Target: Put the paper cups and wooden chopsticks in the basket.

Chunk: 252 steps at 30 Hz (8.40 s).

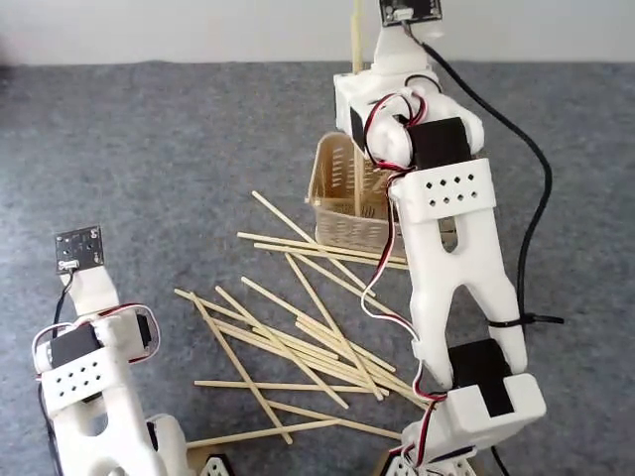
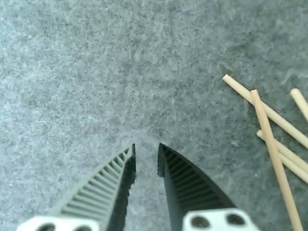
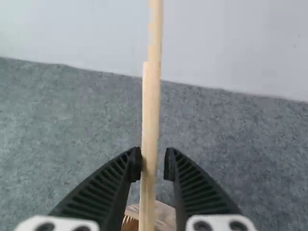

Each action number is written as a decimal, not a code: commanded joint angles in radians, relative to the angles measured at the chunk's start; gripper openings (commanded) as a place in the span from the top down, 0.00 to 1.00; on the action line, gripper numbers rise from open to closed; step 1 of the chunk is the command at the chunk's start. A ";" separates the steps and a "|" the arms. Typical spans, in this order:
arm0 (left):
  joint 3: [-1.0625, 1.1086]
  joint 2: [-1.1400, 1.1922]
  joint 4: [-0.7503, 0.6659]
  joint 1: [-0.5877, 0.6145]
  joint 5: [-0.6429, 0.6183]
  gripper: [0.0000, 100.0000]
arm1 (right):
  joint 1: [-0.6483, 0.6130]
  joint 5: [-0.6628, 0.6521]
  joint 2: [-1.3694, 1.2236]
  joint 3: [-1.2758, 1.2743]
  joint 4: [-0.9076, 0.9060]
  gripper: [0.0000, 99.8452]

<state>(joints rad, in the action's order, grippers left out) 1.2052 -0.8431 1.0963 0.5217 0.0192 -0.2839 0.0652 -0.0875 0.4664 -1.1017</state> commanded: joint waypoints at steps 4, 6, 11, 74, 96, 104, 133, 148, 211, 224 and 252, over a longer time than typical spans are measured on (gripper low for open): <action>-0.007 -0.029 -0.017 -0.003 0.009 0.93 | 0.002 0.008 0.015 0.043 -0.022 0.87; -0.007 -0.029 -0.017 -0.003 0.009 0.93 | 0.001 0.008 0.016 0.049 -0.021 0.87; -0.007 -0.029 -0.017 -0.003 0.009 0.93 | -0.004 0.008 0.070 0.049 -0.021 0.87; -0.499 0.499 0.187 -0.562 -0.511 0.82 | -0.062 0.190 1.535 -1.369 -0.315 0.99; -0.607 0.888 0.109 -0.519 -0.577 0.74 | -0.059 0.193 1.532 -1.462 -0.278 0.99; -0.618 0.891 0.117 -0.414 -0.520 0.74 | 0.028 0.193 1.532 -1.462 -0.278 0.99; -0.644 0.888 0.120 -0.555 -0.552 0.99 | 0.030 0.196 1.532 -1.462 -0.278 0.99; -1.241 0.888 0.571 -0.638 -0.557 0.99 | 0.031 0.195 1.532 -1.462 -0.278 0.99; -1.782 0.888 -0.112 -0.830 -0.465 0.82 | 0.031 0.193 1.532 -1.464 -0.282 0.99; -2.163 0.888 0.554 -0.582 -0.470 0.82 | 0.031 0.192 1.531 -1.516 -0.236 0.99; -1.004 0.249 0.394 -0.158 -0.195 0.98 | -0.189 -0.181 1.133 -1.448 -0.185 0.98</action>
<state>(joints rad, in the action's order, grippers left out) 0.0269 -0.4672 1.6057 0.3237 -0.2094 -0.4250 -0.0898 1.1477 -1.0587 -1.3180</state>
